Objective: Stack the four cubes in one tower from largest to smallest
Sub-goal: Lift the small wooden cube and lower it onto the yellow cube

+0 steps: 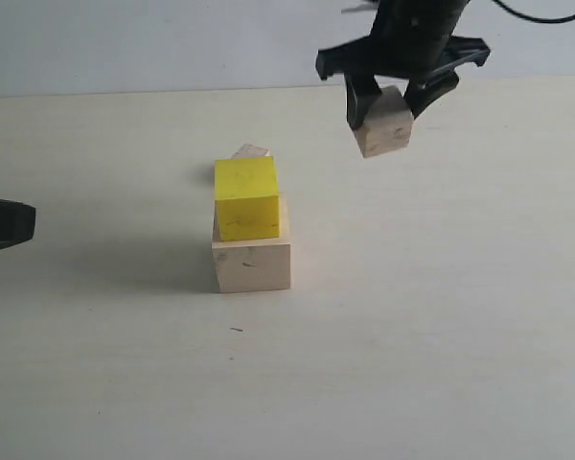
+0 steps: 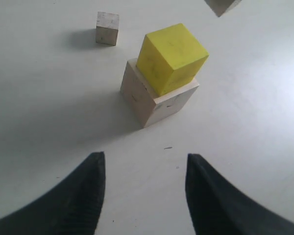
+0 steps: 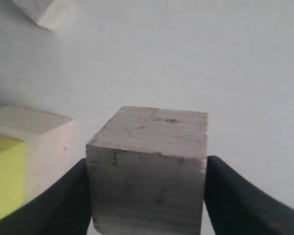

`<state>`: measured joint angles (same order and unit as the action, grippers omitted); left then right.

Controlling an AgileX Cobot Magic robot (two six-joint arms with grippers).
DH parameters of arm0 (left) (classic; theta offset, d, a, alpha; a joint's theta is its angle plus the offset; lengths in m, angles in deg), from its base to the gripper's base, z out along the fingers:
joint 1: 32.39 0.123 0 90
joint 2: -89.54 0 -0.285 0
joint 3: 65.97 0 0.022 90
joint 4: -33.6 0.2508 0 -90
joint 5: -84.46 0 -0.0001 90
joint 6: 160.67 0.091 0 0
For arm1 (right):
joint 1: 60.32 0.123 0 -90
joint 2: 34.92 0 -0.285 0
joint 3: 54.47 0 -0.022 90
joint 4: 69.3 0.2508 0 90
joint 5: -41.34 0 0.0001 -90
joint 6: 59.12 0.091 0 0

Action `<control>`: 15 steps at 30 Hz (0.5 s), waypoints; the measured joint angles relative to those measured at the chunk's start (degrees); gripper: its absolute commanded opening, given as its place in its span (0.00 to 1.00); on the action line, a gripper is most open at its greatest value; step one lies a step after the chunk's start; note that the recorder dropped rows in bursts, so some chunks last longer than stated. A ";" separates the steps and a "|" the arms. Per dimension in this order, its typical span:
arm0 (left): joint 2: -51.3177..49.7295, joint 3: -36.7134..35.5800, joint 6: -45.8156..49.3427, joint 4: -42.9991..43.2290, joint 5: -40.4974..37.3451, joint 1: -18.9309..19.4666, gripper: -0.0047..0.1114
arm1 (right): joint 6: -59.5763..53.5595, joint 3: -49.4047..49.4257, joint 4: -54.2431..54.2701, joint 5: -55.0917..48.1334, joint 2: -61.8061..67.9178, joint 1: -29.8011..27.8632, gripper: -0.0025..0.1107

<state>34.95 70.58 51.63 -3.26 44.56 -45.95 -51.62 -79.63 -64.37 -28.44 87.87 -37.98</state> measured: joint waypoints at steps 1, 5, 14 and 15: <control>0.00 0.00 0.00 -0.10 0.00 0.00 0.47 | 1.54 0.14 0.77 0.00 -1.28 0.00 0.02; 0.00 0.00 0.00 -0.51 0.00 0.00 0.47 | 6.78 1.83 2.04 -0.06 -7.23 1.99 0.02; 0.00 0.00 0.02 -0.89 -0.12 0.00 0.47 | 13.46 2.01 11.64 -0.63 -11.00 10.94 0.02; 0.00 0.00 0.02 -0.88 -0.17 0.00 0.47 | 13.95 1.84 12.27 -0.63 -10.90 11.06 0.02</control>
<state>34.95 70.58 51.65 -4.14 44.39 -45.95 -37.66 -77.80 -52.11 -29.06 76.97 -26.91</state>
